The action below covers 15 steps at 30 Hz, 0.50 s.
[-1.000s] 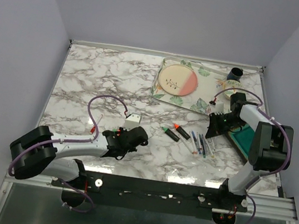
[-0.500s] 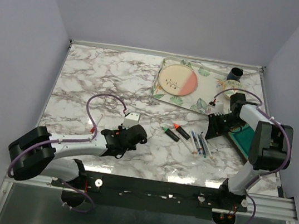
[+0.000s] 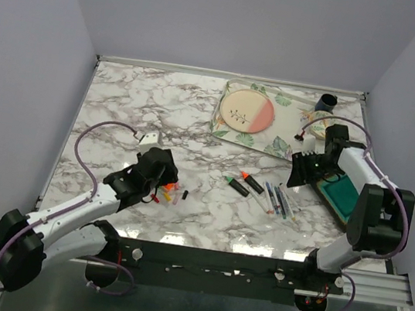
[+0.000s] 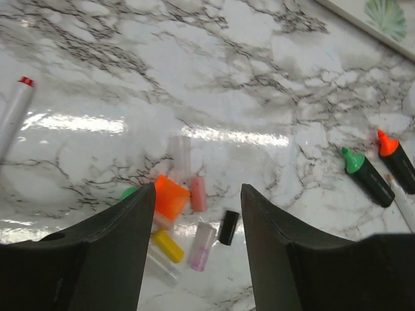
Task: Open the pen caps
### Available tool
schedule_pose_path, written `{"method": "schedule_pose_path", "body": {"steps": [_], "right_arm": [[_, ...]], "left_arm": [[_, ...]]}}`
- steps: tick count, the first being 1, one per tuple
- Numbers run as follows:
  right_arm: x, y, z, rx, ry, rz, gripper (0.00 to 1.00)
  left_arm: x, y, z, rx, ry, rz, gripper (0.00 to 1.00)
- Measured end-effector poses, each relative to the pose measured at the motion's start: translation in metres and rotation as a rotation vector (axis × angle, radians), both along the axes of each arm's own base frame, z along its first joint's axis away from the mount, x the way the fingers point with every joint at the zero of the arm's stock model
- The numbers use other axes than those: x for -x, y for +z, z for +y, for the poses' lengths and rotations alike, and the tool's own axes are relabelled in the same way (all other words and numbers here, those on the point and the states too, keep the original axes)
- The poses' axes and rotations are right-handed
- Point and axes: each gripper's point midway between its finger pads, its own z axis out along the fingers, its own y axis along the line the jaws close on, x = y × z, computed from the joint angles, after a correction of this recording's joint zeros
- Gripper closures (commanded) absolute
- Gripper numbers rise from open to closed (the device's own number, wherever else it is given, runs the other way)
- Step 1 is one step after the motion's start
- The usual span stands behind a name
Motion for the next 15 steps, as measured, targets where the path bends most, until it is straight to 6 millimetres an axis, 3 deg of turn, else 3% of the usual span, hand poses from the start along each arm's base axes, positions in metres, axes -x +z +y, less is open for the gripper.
{"method": "schedule_pose_path", "body": {"steps": [9,15], "right_arm": [[-0.003,0.037,0.009,-0.048,0.056,-0.143,0.53],[-0.001,0.055,0.016,-0.093,0.093,-0.208,0.53]], "left_arm": [[-0.024,0.002,0.079,0.037,0.275,-0.021,0.32],[-0.02,-0.027,0.115,-0.049,0.397,0.086,0.31]]}}
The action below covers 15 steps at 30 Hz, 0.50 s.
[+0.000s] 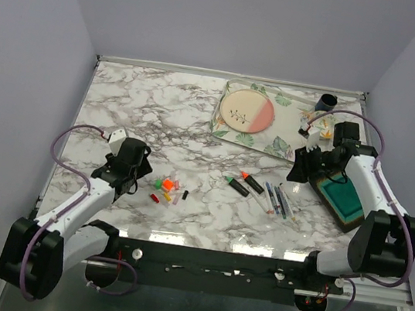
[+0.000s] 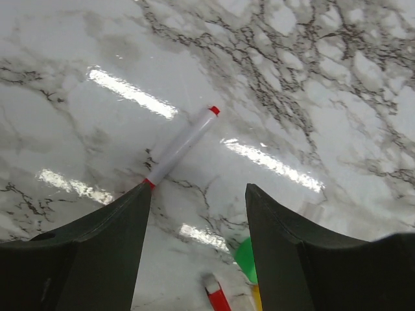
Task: Open the pen caps
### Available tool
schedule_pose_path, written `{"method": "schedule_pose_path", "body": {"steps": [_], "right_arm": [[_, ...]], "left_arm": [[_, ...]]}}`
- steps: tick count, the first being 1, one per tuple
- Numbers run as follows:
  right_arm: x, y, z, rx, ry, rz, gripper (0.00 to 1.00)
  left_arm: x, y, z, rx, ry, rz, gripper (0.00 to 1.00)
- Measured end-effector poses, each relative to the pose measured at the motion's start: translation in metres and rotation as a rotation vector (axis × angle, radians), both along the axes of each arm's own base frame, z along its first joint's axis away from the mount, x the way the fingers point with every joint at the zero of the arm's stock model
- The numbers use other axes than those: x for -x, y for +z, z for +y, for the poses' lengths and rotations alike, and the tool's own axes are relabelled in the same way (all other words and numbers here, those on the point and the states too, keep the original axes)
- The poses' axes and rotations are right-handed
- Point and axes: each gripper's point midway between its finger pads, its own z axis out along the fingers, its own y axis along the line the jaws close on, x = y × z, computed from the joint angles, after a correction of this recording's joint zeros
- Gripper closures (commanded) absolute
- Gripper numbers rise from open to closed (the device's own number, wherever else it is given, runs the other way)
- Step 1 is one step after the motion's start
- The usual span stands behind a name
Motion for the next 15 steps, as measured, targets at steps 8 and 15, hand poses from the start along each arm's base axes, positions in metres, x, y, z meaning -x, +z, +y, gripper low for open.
{"method": "schedule_pose_path", "body": {"steps": [8,15], "right_arm": [[0.005,0.007,0.007,-0.038,0.033,-0.013,0.53],[0.007,0.016,0.01,-0.059,0.048,-0.04,0.53]], "left_arm": [[0.003,-0.029,0.02,-0.069,0.043,0.144,0.32],[-0.001,-0.046,0.023,-0.104,0.054,0.281,0.57]]}}
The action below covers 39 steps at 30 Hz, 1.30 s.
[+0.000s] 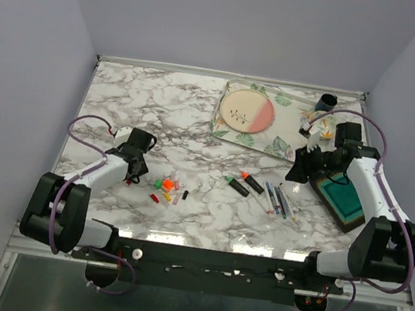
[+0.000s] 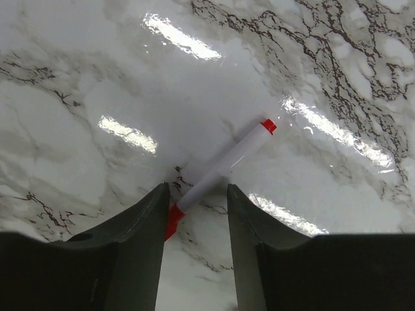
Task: Open the pen caps
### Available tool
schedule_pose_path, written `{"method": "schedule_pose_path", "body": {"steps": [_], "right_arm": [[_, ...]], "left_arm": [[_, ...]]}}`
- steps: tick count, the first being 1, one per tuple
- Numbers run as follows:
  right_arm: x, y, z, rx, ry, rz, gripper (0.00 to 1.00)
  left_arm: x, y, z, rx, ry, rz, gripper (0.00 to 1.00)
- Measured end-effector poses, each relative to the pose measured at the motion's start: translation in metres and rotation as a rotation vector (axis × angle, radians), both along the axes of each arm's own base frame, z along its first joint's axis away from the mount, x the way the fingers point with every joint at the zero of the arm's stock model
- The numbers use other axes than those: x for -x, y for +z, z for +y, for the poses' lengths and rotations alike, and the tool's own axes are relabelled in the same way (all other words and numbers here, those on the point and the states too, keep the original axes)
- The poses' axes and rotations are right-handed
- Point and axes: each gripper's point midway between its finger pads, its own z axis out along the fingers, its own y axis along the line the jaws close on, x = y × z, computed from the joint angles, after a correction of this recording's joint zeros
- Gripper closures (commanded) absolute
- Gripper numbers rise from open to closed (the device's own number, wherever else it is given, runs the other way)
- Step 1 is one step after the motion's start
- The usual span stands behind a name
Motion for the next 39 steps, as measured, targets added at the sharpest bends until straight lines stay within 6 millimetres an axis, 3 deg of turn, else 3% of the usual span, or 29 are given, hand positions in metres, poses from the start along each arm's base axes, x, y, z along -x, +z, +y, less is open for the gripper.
{"method": "schedule_pose_path", "body": {"steps": [11,13,17,20,22,24,29,31,35,39], "right_arm": [[0.002,0.007,0.003,-0.021,0.009,-0.019,0.53],[0.003,0.01,0.005,-0.028,0.015,-0.026,0.53],[0.007,0.02,0.01,-0.058,0.05,-0.066,0.54],[0.013,0.037,0.018,-0.105,0.1,-0.128,0.53],[0.019,0.051,0.024,-0.14,0.137,-0.179,0.53],[0.025,0.065,0.031,-0.177,0.18,-0.236,0.41],[0.059,0.086,0.05,-0.294,0.307,-0.39,0.05],[0.073,0.086,0.055,-0.333,0.341,-0.423,0.01],[0.095,0.085,0.066,-0.436,0.387,-0.45,0.04],[0.091,0.089,0.071,-0.53,0.374,-0.369,0.12]], "left_arm": [[-0.005,-0.003,-0.005,0.0,-0.047,0.045,0.95],[-0.007,-0.003,-0.007,0.004,-0.064,0.053,1.0],[-0.007,-0.002,-0.009,0.012,-0.091,0.054,1.0],[-0.009,0.009,-0.013,0.035,-0.11,0.013,1.0],[-0.013,0.029,-0.019,0.07,-0.136,-0.071,1.0],[-0.018,0.055,-0.03,0.129,-0.18,-0.191,1.0],[-0.026,0.12,-0.077,0.338,-0.378,-0.482,1.0],[-0.025,0.14,-0.1,0.427,-0.475,-0.561,1.0],[-0.007,0.175,-0.162,0.599,-0.702,-0.669,1.0],[0.027,0.196,-0.23,0.73,-0.919,-0.701,1.0]]}}
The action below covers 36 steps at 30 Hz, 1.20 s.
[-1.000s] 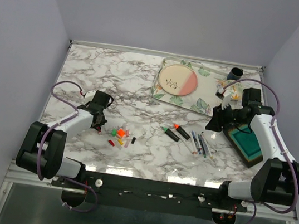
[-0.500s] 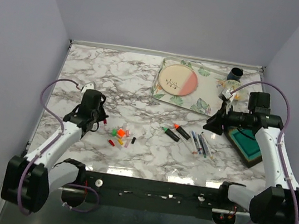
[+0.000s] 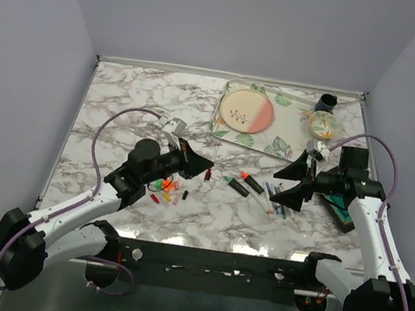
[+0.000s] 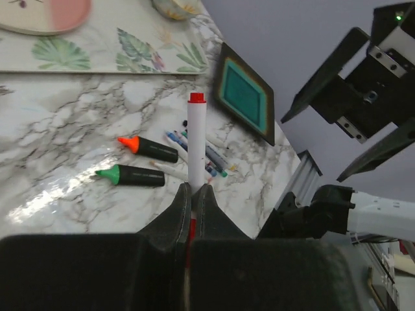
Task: Open the pen caps
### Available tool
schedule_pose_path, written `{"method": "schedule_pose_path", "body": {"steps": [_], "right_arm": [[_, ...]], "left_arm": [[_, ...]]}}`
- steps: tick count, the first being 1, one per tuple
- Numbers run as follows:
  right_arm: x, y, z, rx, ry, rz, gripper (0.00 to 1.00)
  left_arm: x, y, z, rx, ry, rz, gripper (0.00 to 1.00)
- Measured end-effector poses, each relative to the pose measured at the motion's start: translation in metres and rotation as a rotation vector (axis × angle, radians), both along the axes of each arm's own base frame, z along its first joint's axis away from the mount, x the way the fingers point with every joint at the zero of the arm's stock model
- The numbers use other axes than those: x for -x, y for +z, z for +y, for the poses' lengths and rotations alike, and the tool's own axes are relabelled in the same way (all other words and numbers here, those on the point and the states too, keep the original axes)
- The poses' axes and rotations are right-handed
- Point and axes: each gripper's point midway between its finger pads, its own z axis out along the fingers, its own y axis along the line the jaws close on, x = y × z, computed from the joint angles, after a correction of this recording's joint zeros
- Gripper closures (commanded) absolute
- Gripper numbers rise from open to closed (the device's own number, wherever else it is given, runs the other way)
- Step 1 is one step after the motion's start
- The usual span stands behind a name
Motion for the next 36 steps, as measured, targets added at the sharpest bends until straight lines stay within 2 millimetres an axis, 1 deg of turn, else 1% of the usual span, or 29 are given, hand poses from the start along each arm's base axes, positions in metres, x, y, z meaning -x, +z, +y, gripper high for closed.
{"method": "schedule_pose_path", "body": {"steps": [3,4,5,6,8,10,13,14,16,17,19,20,22,25,26,28,31,33,34,35,36], "right_arm": [[-0.007,0.002,0.003,-0.058,0.007,0.119,0.11],[-0.01,0.003,0.004,-0.073,0.004,0.162,0.1],[-0.013,0.004,0.005,-0.079,-0.001,0.179,0.04],[-0.015,0.005,0.005,-0.084,-0.007,0.191,0.02],[-0.019,0.005,0.005,-0.096,-0.027,0.218,0.0],[-0.02,0.004,0.005,-0.102,-0.048,0.244,0.0],[-0.023,0.006,0.006,-0.117,-0.07,0.275,0.01],[-0.024,0.007,0.006,-0.121,-0.076,0.286,0.03],[-0.03,0.008,0.006,-0.128,-0.111,0.336,0.09],[-0.033,0.008,0.006,-0.13,-0.124,0.352,0.18],[-0.042,0.007,0.005,-0.133,-0.177,0.403,0.25],[-0.044,0.007,0.004,-0.136,-0.195,0.427,0.31],[-0.051,0.006,0.003,-0.142,-0.239,0.466,0.37],[-0.055,0.007,0.003,-0.154,-0.273,0.492,0.43],[-0.056,0.007,0.003,-0.156,-0.279,0.497,0.48],[-0.057,0.007,0.003,-0.163,-0.285,0.51,0.51],[-0.058,0.009,0.003,-0.17,-0.287,0.516,0.65],[-0.059,0.01,0.003,-0.174,-0.285,0.514,0.93],[-0.058,0.011,0.004,-0.177,-0.281,0.517,0.99],[-0.057,0.012,0.004,-0.181,-0.271,0.52,0.99],[-0.057,0.013,0.005,-0.183,-0.263,0.516,0.99]], "left_arm": [[0.014,0.001,-0.034,0.017,-0.092,-0.005,1.0],[0.016,0.001,-0.045,0.018,-0.115,-0.007,1.0],[0.02,0.001,-0.058,0.016,-0.141,-0.006,1.0],[0.021,0.001,-0.067,0.015,-0.156,-0.007,1.0],[0.025,0.003,-0.088,0.017,-0.191,-0.011,1.0],[0.027,0.008,-0.105,0.025,-0.212,-0.025,1.0],[0.028,0.016,-0.122,0.037,-0.228,-0.044,1.0],[0.028,0.018,-0.129,0.04,-0.232,-0.05,1.0],[0.029,0.022,-0.141,0.043,-0.241,-0.058,1.0],[0.03,0.023,-0.145,0.044,-0.246,-0.061,1.0],[0.032,0.023,-0.155,0.043,-0.254,-0.067,1.0],[0.033,0.023,-0.16,0.042,-0.258,-0.069,1.0],[0.034,0.021,-0.166,0.037,-0.265,-0.068,1.0],[0.035,0.018,-0.173,0.03,-0.27,-0.063,1.0],[0.035,0.016,-0.175,0.027,-0.27,-0.061,1.0],[0.034,0.014,-0.179,0.023,-0.271,-0.058,1.0],[0.034,0.012,-0.183,0.019,-0.274,-0.054,1.0],[0.032,0.013,-0.186,0.021,-0.273,-0.056,0.99],[0.031,0.013,-0.188,0.019,-0.27,-0.057,0.96],[0.029,0.012,-0.189,0.014,-0.266,-0.054,0.79],[0.028,0.01,-0.19,0.007,-0.265,-0.056,0.72]]}}
